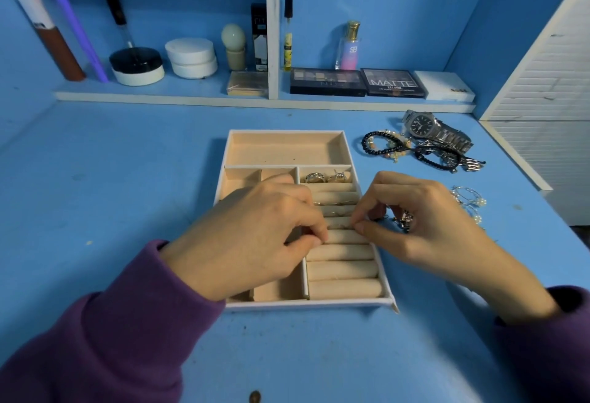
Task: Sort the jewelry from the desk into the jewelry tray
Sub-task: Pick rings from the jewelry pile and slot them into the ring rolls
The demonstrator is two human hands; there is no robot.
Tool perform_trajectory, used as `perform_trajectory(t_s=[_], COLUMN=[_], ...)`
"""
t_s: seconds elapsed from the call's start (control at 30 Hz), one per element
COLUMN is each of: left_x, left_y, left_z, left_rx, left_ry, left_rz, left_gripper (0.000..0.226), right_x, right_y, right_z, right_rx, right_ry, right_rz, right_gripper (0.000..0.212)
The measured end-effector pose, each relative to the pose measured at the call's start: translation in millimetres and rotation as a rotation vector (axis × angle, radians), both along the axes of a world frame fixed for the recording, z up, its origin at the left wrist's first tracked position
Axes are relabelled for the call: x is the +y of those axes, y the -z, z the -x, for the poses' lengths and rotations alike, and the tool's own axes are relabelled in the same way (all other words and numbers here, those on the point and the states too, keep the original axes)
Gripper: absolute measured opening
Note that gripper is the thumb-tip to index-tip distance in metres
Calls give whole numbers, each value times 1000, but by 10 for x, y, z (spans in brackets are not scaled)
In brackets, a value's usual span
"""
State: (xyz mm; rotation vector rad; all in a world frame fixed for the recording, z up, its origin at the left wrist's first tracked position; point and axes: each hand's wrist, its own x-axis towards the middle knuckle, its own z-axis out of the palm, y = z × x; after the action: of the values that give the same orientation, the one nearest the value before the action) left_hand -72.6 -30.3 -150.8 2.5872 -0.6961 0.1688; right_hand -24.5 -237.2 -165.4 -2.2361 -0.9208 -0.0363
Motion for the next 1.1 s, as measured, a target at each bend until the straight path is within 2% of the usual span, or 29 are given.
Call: perform_trajectory(t_s=[0.27, 0.43, 0.57, 0.67, 0.83, 0.93, 1.03, 1.1], left_x=[-12, -129, -371, -553, -972, -1255, -1447, -1518], left_y=[-37, -108, -220, -362, -530, -416, -246, -184], left_z=[-19, -70, -212, -429, -896, -1142, -1300, -1360], left_rx=[64, 56, 2, -56, -80, 2, 201, 276], left_ry=[-14, -11, 46, 81, 189, 245, 304, 317], left_rz=[-59, -10, 18, -85, -224, -265, -322, -363], left_gripper=[14, 14, 17, 19, 19, 17, 11, 26], right_x=[-7, -23, -158, -318, -531, -596, -654, -682], right_y=[2, -42, -101, -119, -87, -94, -100, -106], right_z=[-2, -26, -120, -241, -377, -398, -416, -417], right_rx=[29, 10, -35, -41, -19, 1, 24, 36], right_ry=[13, 46, 274, 489, 731, 808, 879, 910], right_rz=[4, 5, -159, -289, -301, -307, -322, -331], right_gripper=[7, 12, 17, 26, 31, 35, 34, 33])
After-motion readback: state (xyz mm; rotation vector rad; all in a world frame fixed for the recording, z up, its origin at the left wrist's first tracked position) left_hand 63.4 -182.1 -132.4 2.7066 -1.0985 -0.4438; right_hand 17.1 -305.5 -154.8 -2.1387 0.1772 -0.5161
